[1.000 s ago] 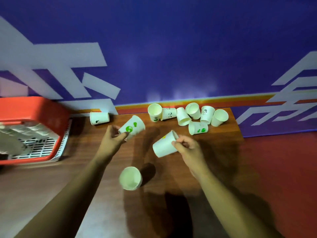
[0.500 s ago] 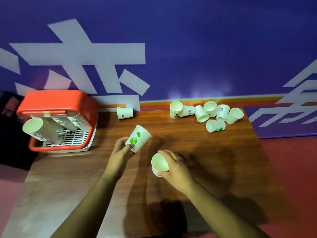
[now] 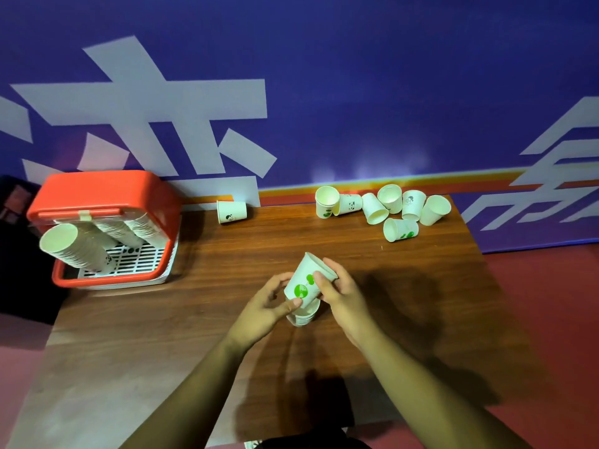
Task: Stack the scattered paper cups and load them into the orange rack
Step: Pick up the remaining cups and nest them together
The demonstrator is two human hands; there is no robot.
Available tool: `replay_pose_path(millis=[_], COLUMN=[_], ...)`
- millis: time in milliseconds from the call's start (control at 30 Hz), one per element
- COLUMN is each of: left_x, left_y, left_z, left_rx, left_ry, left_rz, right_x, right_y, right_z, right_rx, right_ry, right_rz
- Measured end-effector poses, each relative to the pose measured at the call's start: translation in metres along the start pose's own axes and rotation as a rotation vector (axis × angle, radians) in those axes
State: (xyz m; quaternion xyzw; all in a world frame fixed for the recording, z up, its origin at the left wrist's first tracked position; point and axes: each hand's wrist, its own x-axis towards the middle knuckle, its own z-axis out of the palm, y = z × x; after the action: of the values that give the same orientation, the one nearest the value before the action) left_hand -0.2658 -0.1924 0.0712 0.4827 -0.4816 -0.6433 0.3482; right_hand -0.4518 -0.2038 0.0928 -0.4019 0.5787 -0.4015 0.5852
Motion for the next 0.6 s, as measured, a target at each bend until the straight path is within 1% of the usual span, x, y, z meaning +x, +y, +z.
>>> replay_pose_path(millis=[67, 133, 200, 300, 333, 400, 467, 533, 600], left_x=[0.003, 0.005, 0.004, 0.001, 0.001, 0.003, 0.008, 0.013, 0.018], left_y=[-0.004, -0.012, -0.022, -0.039, -0.043, -0.051, -0.055, -0.059, -0.066], left_z=[0.002, 0.001, -0.001, 0.002, 0.005, 0.011, 0.018, 0.026, 0.033], left_rx=[0.115, 0.295, 0.409, 0.368, 0.35, 0.359, 0.379, 0.368, 0.347], left_ry=[0.005, 0.054, 0.052, 0.005, -0.017, -0.029, 0.002, 0.048, 0.088], left_rz=[0.007, -0.005, -0.042, -0.175, -0.205, -0.225, -0.215, -0.204, -0.186], right_x=[0.003, 0.005, 0.005, 0.004, 0.004, 0.008, 0.014, 0.018, 0.019], right_y=[0.003, 0.01, 0.019, 0.029, 0.03, 0.036, 0.043, 0.05, 0.052], right_z=[-0.001, -0.004, -0.007, -0.01, -0.011, -0.014, -0.018, -0.026, -0.034], right_rx=[-0.007, -0.026, -0.104, -0.289, -0.304, -0.36, -0.446, -0.47, -0.475], right_ry=[0.004, -0.008, -0.018, -0.073, -0.102, -0.12, -0.099, -0.143, -0.232], right_rz=[-0.012, -0.022, -0.028, -0.082, -0.096, -0.134, -0.169, -0.112, -0.041])
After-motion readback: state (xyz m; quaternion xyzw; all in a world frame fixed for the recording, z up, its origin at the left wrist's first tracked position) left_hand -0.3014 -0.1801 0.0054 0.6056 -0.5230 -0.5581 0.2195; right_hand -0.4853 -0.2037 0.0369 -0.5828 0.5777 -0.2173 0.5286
